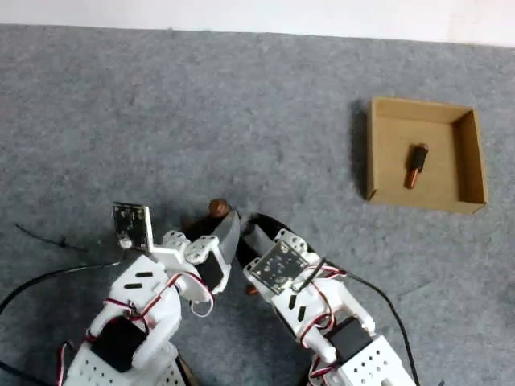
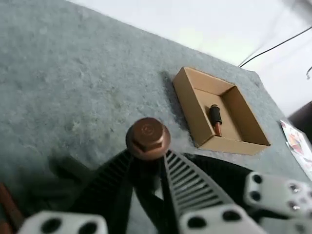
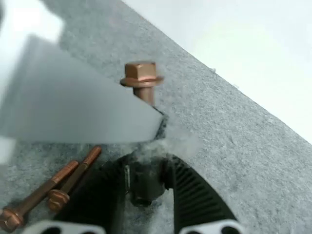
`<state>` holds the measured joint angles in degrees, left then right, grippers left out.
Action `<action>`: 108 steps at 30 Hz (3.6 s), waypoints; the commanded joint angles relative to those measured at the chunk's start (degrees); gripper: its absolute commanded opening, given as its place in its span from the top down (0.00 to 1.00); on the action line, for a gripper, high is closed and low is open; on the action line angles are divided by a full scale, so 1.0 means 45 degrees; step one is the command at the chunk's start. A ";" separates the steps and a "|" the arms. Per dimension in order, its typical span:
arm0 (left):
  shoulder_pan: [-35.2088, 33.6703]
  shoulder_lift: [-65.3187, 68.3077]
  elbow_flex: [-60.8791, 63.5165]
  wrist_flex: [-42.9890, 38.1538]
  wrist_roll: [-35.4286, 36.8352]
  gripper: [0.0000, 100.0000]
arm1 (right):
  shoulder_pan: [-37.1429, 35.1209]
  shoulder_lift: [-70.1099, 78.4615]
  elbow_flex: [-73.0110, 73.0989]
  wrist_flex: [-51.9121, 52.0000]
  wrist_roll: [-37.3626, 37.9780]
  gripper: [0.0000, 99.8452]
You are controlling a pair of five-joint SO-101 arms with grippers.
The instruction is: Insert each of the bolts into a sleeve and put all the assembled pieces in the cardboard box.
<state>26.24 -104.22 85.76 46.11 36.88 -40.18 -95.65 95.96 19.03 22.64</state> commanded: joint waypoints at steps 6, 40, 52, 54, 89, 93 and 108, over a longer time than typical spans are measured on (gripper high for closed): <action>-0.0752 0.0049 0.0166 -0.0391 0.0313 0.99 | 0.0127 -0.0127 0.1397 -0.0479 0.0059 1.00; -0.6730 -0.0010 0.0733 -0.1700 0.5587 0.65 | 0.4659 -0.0225 0.1299 -0.0459 -0.0137 1.00; -0.6750 -0.0010 0.0752 -0.1700 0.5587 0.65 | 0.9973 0.0205 -0.1651 -0.0459 -0.1465 1.00; -0.6750 -0.0010 0.0752 -0.1700 0.5587 0.65 | 0.9934 0.1280 -0.2803 -0.0459 -0.1504 1.00; -0.6750 0.0010 0.0772 -0.1700 0.5138 0.65 | 1.1810 2.6403 -2.4801 0.8293 -0.3575 0.71; -0.6789 0.0010 0.0772 -0.1700 0.5138 0.65 | 1.0755 2.4762 -2.4645 0.9094 -0.3575 0.71; -0.7805 -0.0010 0.0694 -0.1700 0.5216 0.65 | 0.2354 1.4349 -1.4447 0.7746 -0.3497 0.71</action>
<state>-7.78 -103.60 89.54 39.87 60.44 -21.80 -20.13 22.37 59.03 6.90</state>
